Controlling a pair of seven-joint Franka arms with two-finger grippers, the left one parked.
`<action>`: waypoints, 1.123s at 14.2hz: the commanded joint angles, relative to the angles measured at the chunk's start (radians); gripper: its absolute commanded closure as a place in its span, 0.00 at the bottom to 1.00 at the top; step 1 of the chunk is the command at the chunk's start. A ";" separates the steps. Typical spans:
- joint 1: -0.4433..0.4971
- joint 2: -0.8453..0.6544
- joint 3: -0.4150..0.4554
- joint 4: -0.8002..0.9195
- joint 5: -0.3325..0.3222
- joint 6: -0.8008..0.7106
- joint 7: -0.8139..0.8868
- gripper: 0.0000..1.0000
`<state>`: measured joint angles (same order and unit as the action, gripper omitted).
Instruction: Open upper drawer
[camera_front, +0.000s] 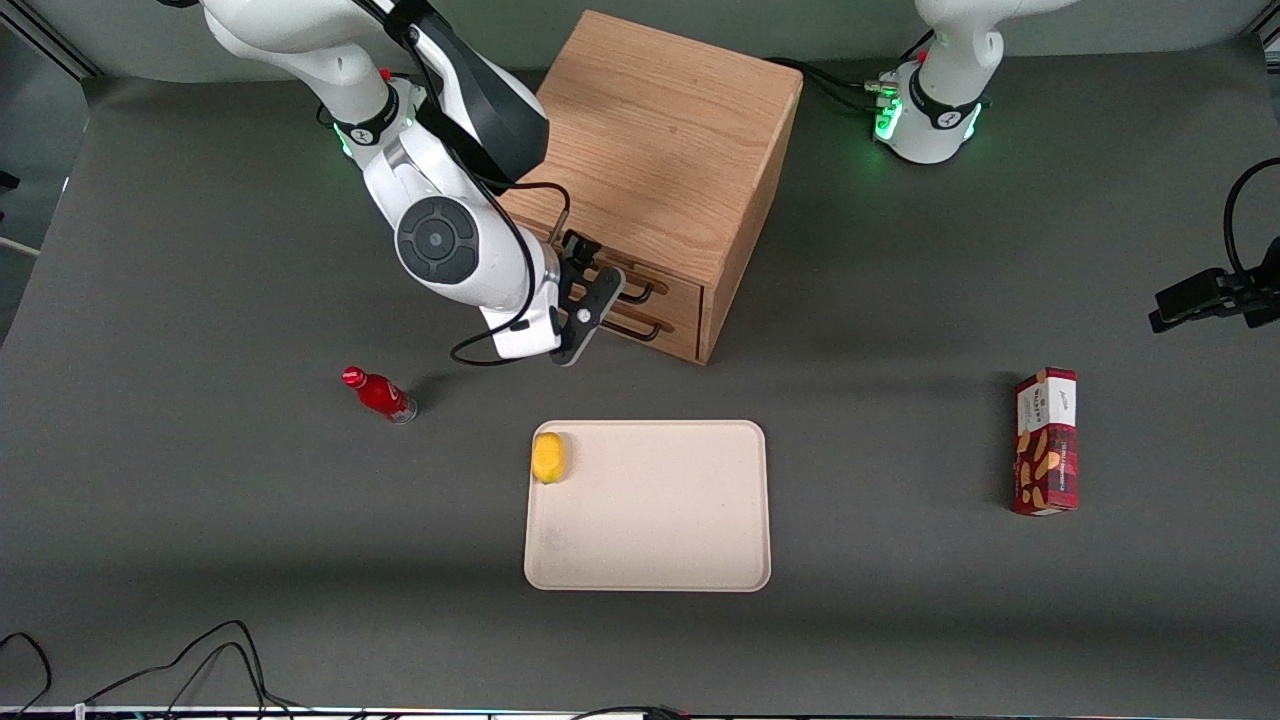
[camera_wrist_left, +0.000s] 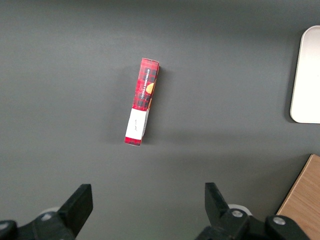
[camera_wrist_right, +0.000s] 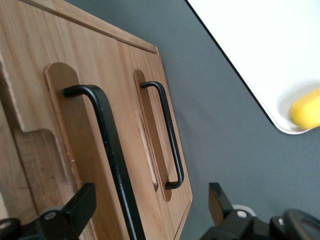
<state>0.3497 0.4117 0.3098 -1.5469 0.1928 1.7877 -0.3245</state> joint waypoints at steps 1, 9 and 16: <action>-0.009 -0.025 0.011 -0.048 -0.010 0.039 -0.024 0.00; -0.005 -0.021 0.011 -0.084 -0.032 0.098 -0.024 0.00; -0.002 -0.002 0.009 -0.073 -0.045 0.122 -0.021 0.00</action>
<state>0.3491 0.4119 0.3145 -1.6110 0.1700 1.8855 -0.3289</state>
